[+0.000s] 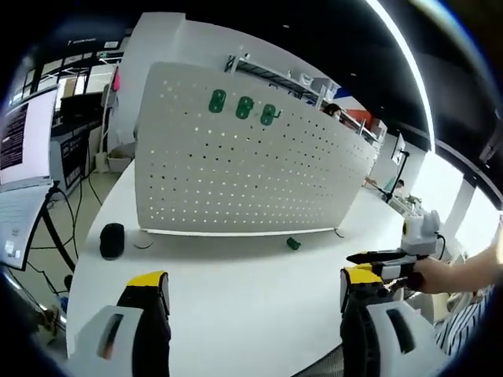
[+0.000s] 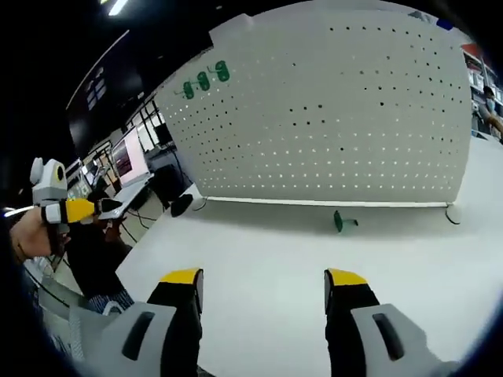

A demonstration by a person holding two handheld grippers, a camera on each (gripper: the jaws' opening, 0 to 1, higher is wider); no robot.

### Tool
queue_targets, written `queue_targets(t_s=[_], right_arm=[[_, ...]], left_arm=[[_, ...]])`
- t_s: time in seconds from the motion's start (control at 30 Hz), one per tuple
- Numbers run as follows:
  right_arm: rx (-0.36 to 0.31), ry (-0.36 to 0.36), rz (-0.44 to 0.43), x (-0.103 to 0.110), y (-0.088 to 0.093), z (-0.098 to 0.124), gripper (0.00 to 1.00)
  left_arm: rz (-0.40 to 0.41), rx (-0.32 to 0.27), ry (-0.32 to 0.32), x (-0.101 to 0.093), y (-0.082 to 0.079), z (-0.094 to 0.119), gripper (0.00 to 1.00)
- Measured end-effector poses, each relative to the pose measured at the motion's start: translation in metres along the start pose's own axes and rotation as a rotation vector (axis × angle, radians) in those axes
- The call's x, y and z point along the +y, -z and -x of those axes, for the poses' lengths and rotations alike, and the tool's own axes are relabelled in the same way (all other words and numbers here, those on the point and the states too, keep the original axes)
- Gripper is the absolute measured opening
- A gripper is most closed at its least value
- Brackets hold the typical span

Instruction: Insert the hook assembly into the mounting plate slot until the hook locks in place.

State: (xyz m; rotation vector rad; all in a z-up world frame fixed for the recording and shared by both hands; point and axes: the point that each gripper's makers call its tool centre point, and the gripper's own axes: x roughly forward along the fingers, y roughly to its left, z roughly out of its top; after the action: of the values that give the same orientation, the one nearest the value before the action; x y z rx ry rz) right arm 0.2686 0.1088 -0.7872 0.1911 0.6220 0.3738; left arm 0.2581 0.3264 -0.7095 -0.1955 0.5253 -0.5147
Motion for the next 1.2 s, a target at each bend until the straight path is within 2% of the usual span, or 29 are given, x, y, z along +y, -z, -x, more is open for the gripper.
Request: queue_targets(t_s=[0.17, 0.33, 0.4, 0.47, 0.57, 0.67, 0.93, 1.1, 1.2], right_arm=[[0.001, -0.014, -0.039, -0.011, -0.010, -0.035, 0.59], [0.053, -0.014, -0.057, -0.028, -0.005, -0.075, 0.58], [0.075, 0.004, -0.094, -0.038, -0.002, -0.091, 0.56], [0.060, 0.018, -0.119, -0.046, -0.004, -0.103, 0.56], [0.071, 0.044, -0.157, -0.056, -0.002, -0.115, 0.55], [0.077, 0.068, -0.169, -0.066, 0.000, -0.122, 0.55], [0.077, 0.099, -0.209, -0.082, -0.001, -0.133, 0.55], [0.070, 0.146, -0.241, -0.095, -0.004, -0.137, 0.54], [0.057, 0.187, -0.251, -0.104, -0.006, -0.133, 0.54]], left_arm=[[0.025, 0.018, 0.008, -0.002, 0.007, -0.007, 0.89], [0.024, 0.033, 0.002, -0.002, 0.009, -0.007, 0.88], [-0.009, 0.044, -0.023, 0.005, 0.011, -0.007, 0.86], [-0.051, 0.081, -0.035, 0.010, 0.017, -0.009, 0.86], [-0.007, 0.089, -0.037, 0.016, 0.021, -0.012, 0.87], [0.018, 0.088, -0.037, 0.019, 0.022, -0.014, 0.88], [0.017, 0.086, -0.057, 0.028, 0.022, -0.016, 0.87], [-0.004, 0.090, -0.068, 0.031, 0.023, -0.013, 0.86], [0.012, 0.088, -0.074, 0.034, 0.025, -0.011, 0.85]])
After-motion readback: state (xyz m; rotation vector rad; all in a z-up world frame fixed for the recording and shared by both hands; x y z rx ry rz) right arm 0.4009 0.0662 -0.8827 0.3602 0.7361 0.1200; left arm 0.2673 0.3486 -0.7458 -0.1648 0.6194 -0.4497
